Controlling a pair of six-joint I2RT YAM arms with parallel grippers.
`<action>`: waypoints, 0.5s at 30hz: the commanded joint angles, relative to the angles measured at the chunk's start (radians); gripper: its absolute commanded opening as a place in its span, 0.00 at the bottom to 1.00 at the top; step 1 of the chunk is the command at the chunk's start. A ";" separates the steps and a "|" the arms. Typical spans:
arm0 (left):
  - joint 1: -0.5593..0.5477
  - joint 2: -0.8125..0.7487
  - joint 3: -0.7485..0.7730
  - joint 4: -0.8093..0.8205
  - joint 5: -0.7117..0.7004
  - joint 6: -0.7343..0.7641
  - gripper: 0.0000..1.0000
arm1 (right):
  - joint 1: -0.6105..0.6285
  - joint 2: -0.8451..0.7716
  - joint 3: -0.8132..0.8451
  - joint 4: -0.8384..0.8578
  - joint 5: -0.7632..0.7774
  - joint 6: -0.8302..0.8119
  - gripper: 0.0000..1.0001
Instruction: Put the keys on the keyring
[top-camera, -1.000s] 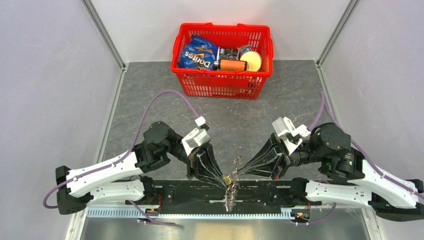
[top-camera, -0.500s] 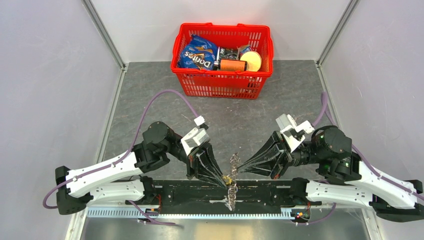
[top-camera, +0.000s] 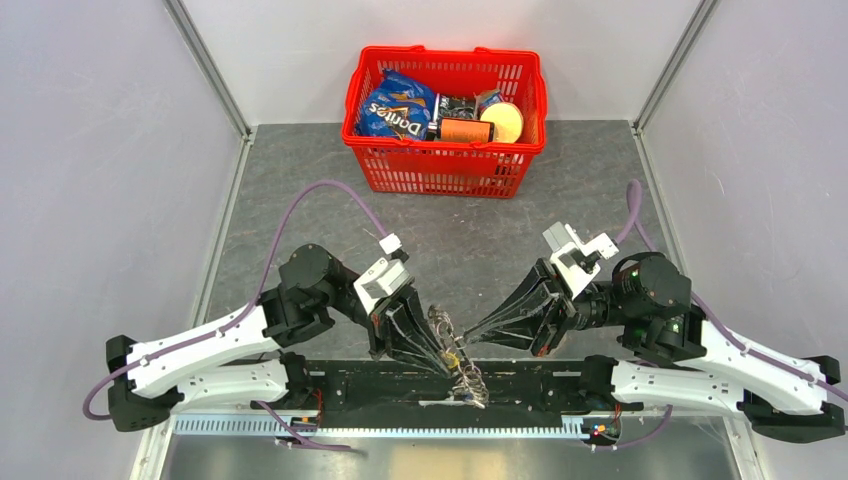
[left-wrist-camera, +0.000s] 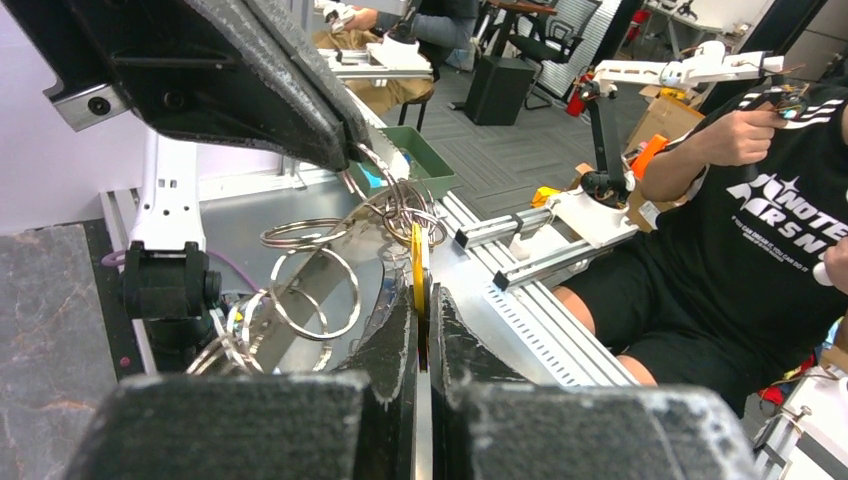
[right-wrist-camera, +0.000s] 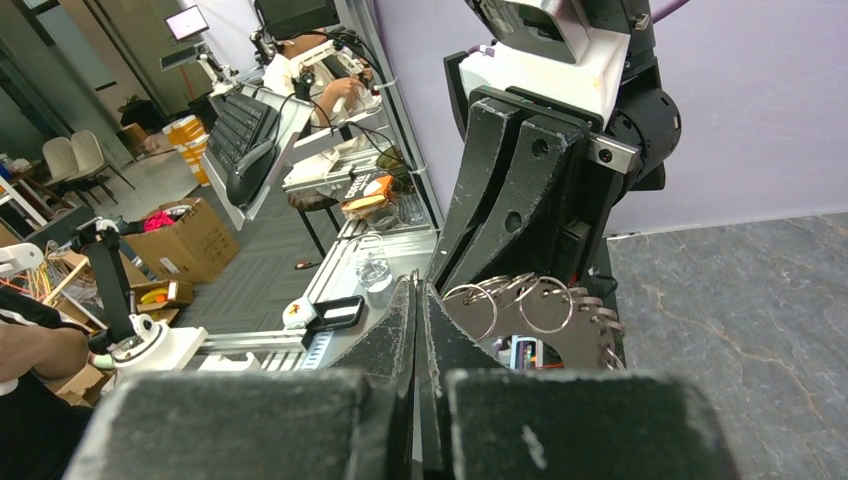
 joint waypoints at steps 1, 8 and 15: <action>-0.003 -0.019 0.026 -0.042 -0.034 0.078 0.02 | 0.002 -0.010 -0.003 0.096 0.027 0.023 0.00; -0.003 -0.037 0.054 -0.153 -0.136 0.181 0.02 | 0.001 -0.021 -0.047 0.160 0.061 0.071 0.00; -0.003 -0.083 0.051 -0.168 -0.244 0.228 0.02 | 0.002 -0.033 -0.067 0.167 0.081 0.082 0.00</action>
